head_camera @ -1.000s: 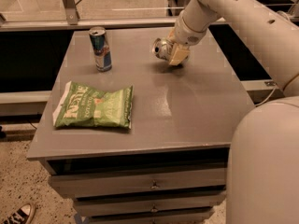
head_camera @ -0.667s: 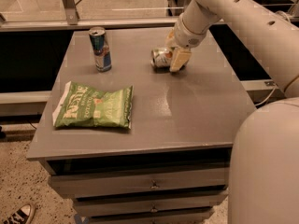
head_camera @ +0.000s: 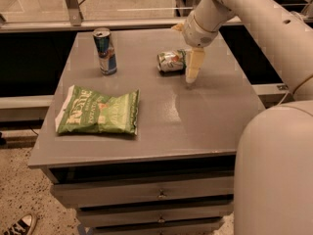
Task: Knock 7up can over
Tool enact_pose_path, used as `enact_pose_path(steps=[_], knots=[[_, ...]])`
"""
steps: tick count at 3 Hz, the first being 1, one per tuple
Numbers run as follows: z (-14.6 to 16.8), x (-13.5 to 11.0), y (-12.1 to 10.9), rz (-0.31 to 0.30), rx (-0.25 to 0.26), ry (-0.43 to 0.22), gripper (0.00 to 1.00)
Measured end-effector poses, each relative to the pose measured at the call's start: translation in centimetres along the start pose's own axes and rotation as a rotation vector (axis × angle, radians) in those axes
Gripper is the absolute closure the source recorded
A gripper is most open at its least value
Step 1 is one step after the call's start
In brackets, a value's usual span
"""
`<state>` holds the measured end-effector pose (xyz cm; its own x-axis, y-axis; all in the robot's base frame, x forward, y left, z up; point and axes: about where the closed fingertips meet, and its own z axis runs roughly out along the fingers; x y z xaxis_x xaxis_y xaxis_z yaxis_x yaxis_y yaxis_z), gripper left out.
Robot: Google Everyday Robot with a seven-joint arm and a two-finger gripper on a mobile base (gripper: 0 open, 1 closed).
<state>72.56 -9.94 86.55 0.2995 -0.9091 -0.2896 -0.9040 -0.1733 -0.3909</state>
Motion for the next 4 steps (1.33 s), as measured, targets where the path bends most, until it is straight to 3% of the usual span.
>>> enact_pose_path(steps=[1,2,3,4], knots=[[-1.3,1.0,0.1,0.031,-0.043,-0.103,0.0],[-4.2,3.2,0.4,0.173,-0.01,-0.216,0.0],[-8.8,5.9,0.6,0.319,0.08,-0.253,0.0],[-8.2,5.9,0.4,0.327,0.078,-0.255,0.0]])
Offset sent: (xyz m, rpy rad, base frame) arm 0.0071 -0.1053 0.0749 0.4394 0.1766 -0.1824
